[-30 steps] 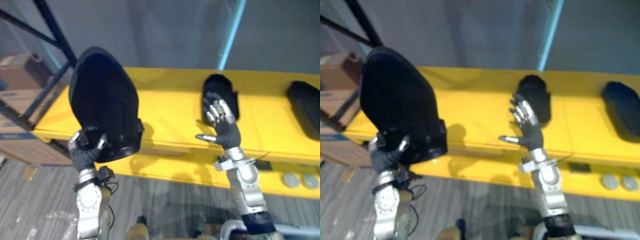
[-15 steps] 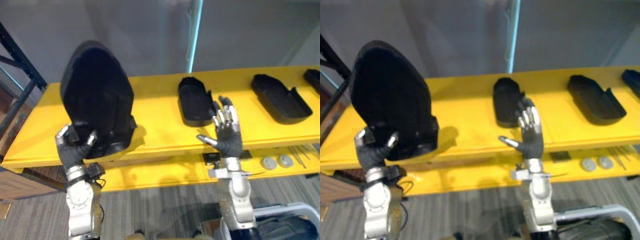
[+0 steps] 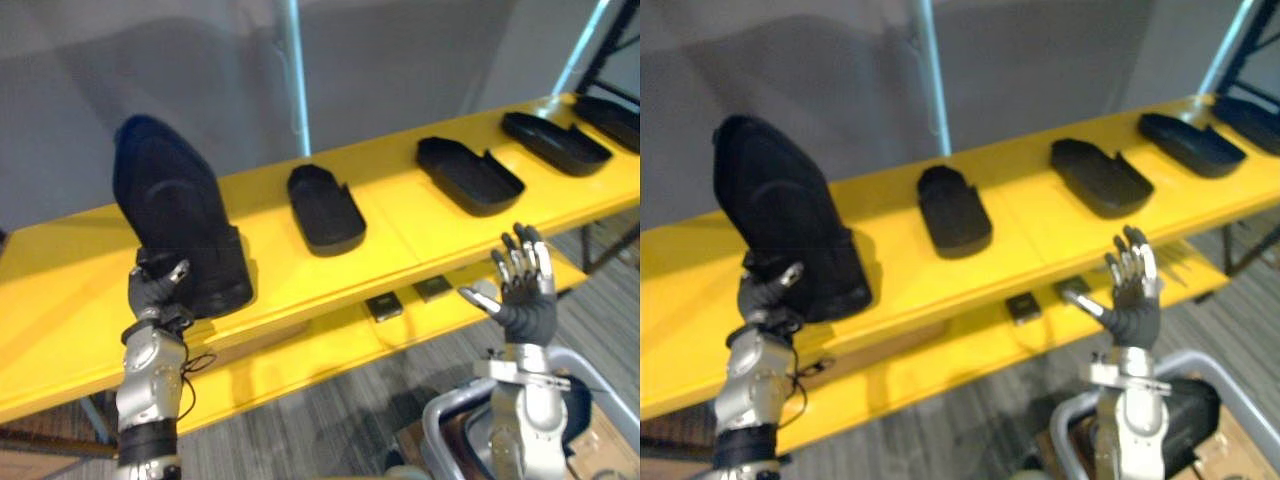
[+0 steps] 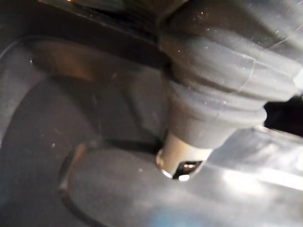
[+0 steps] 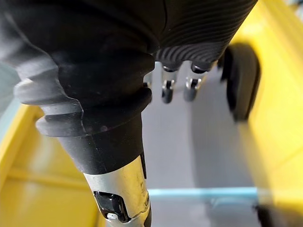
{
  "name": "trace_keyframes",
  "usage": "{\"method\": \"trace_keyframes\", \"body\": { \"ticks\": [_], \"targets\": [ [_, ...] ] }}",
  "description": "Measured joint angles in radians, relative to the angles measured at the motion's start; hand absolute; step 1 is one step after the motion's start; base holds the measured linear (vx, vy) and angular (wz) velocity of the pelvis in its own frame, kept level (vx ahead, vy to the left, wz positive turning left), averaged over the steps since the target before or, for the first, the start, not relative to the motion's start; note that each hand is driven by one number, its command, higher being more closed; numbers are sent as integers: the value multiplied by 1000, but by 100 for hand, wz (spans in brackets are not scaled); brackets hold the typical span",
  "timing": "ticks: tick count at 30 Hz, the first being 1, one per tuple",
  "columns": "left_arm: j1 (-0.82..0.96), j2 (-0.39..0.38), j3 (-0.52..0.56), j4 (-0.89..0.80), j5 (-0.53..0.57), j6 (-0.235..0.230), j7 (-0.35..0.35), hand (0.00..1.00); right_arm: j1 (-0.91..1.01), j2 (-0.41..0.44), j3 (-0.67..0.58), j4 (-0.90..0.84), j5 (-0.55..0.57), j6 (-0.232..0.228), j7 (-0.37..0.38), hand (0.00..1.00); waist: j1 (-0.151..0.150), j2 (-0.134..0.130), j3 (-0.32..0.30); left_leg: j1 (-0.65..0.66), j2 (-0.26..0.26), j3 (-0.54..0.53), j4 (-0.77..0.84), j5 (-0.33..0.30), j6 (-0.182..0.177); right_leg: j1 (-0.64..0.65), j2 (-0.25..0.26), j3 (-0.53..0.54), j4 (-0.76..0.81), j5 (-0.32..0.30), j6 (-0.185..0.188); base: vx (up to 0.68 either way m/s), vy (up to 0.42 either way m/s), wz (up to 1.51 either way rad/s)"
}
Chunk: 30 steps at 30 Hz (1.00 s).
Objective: Walk over and take plastic housings, then place them on the shelf
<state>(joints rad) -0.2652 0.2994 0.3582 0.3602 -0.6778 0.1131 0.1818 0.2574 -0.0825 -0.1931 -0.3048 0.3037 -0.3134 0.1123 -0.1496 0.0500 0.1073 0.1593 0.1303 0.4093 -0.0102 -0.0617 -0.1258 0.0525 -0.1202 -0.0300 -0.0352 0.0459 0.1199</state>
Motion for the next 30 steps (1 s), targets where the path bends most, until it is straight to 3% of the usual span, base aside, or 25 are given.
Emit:
{"method": "trace_keyframes", "body": {
  "ticks": [3,4,8,13,16,21,27,30],
  "targets": [
    [-57,54,0,99,-84,26,-1,100,8,-7,2,0,7,9,26,0,-16,6,3,10,-1,19,-3,0,0,-3,2,18,0,4,2,-51,-11,-26],
    [-116,100,-2,199,-153,64,3,100,17,-22,8,2,14,16,49,0,-31,16,5,13,-3,38,-8,0,0,-15,0,36,-1,8,4,-51,-8,-23],
    [-190,136,-21,331,-190,98,7,100,23,-62,21,3,38,37,65,0,-52,23,9,12,-3,45,-14,0,0,-19,0,50,-12,17,5,-29,-18,-10],
    [-241,171,-31,416,-160,151,15,100,25,-83,28,3,38,61,84,0,-64,29,14,10,-4,51,-14,0,0,-26,0,57,-11,17,5,-4,-12,-3],
    [-263,178,-31,456,-82,178,44,100,25,-95,30,3,37,86,82,0,-67,37,19,1,-5,46,-13,1,0,-32,-1,55,-11,17,5,-9,-16,3],
    [-291,247,-29,525,152,226,81,100,19,-120,49,1,37,125,75,0,-84,39,46,-7,-4,38,2,1,0,-35,1,54,-9,16,3,-20,-21,0],
    [-338,325,-24,613,392,300,81,100,21,-135,55,1,48,137,60,0,-85,36,68,-20,-5,36,7,1,1,-52,-1,55,4,16,4,-18,-14,1],
    [-364,362,-18,629,454,312,67,100,22,-151,76,1,52,137,60,0,-85,30,91,-22,-4,36,14,1,1,-53,-1,56,8,16,3,-11,-7,0]
  ]
}}
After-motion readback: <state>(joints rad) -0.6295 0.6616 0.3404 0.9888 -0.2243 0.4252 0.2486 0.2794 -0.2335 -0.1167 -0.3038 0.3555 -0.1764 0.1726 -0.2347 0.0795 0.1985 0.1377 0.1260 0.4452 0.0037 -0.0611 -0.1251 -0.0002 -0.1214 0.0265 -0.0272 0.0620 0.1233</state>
